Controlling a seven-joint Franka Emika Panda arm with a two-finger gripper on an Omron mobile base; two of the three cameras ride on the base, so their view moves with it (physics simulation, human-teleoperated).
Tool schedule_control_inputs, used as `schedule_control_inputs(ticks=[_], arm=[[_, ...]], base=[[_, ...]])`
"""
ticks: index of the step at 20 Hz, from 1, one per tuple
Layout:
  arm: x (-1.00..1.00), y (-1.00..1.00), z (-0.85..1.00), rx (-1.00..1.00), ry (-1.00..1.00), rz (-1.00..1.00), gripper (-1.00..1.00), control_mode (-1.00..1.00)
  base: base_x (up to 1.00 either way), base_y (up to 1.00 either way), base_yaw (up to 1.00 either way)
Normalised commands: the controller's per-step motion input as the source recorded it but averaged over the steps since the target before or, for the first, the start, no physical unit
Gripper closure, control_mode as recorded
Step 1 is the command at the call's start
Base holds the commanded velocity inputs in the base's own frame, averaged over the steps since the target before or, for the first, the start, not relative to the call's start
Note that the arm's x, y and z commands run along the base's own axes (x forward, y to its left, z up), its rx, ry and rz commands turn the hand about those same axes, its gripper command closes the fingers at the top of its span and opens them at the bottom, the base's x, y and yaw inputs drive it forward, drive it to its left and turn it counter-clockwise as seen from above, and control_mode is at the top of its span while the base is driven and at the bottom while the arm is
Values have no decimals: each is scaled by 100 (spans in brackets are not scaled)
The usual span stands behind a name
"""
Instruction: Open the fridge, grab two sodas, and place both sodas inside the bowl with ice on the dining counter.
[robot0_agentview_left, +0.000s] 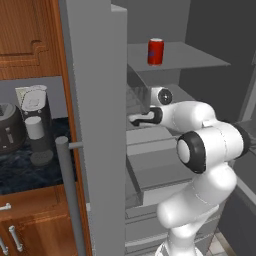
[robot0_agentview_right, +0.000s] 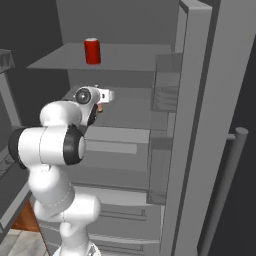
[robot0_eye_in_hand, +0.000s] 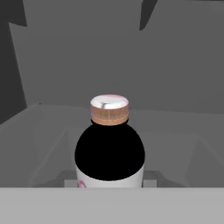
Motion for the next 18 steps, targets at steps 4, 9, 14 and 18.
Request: schedule_control_inputs(ticks=[4,9,14,18], arm=[[-57,-8,9,0,0,0,100,-100],[-65,0,53,0,0,0,100,-100],[-68,-7,51,-5,7,0,100,-100],[-81,-13,23,-12,11,0,100,-100]], base=[[0,0,0],[0,0,0],[0,0,0],[0,0,0]])
